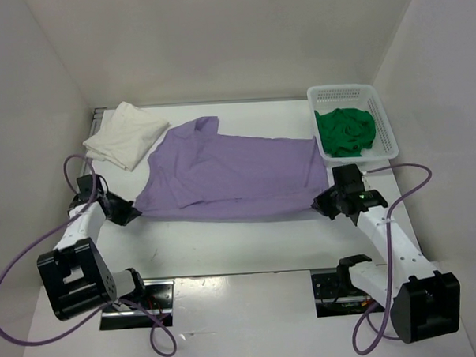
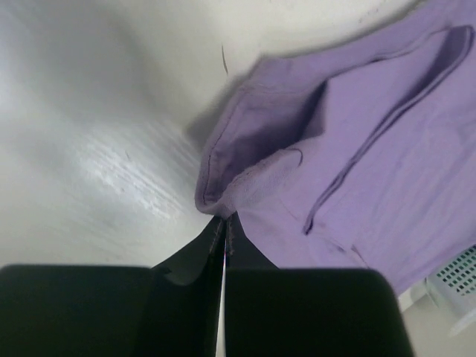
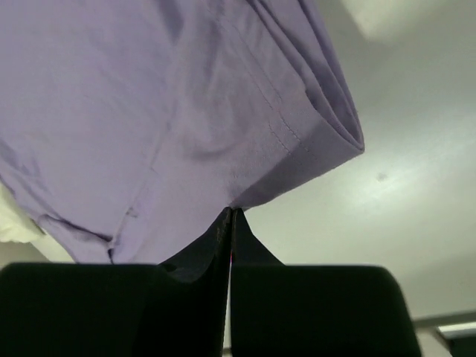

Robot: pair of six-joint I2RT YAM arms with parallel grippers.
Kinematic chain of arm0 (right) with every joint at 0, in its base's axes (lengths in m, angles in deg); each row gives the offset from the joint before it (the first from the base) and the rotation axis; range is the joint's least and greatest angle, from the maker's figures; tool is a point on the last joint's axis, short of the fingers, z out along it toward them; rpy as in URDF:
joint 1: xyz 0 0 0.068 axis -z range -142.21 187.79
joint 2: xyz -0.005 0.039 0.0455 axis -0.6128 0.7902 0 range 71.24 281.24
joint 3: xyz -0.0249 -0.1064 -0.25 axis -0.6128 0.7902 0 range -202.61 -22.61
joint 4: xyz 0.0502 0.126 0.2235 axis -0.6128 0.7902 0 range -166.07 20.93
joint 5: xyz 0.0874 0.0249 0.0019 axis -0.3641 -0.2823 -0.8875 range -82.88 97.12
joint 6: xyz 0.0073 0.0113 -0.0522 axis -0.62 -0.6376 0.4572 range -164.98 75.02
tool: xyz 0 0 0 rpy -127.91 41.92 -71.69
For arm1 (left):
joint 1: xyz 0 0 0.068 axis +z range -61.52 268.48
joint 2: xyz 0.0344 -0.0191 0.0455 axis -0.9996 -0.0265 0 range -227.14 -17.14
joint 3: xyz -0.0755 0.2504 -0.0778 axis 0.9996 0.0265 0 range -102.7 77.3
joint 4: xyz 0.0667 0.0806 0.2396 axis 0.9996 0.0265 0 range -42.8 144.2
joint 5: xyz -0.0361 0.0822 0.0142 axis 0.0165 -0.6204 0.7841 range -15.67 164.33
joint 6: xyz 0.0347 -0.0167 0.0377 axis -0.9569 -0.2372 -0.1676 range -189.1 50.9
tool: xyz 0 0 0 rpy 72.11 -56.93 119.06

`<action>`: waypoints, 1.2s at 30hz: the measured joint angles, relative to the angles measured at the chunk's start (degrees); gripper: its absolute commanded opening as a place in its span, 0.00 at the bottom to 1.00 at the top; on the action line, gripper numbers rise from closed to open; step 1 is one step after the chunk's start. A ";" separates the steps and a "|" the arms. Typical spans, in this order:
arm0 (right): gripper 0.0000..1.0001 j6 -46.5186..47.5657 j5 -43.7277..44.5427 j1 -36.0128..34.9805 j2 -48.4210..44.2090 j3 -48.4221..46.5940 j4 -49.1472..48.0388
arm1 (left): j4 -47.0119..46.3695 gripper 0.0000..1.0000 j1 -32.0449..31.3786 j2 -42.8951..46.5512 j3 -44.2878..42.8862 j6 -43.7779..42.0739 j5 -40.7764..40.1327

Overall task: Fold and stack the t-shirts
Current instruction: Fold the flattened tshirt in 1/3 of the way

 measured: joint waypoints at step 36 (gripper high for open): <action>0.22 10.23 -5.11 -18.12 24.94 -12.02 -12.48 | -5.77 0.45 -30.67 0.28 0.07 13.81 -3.41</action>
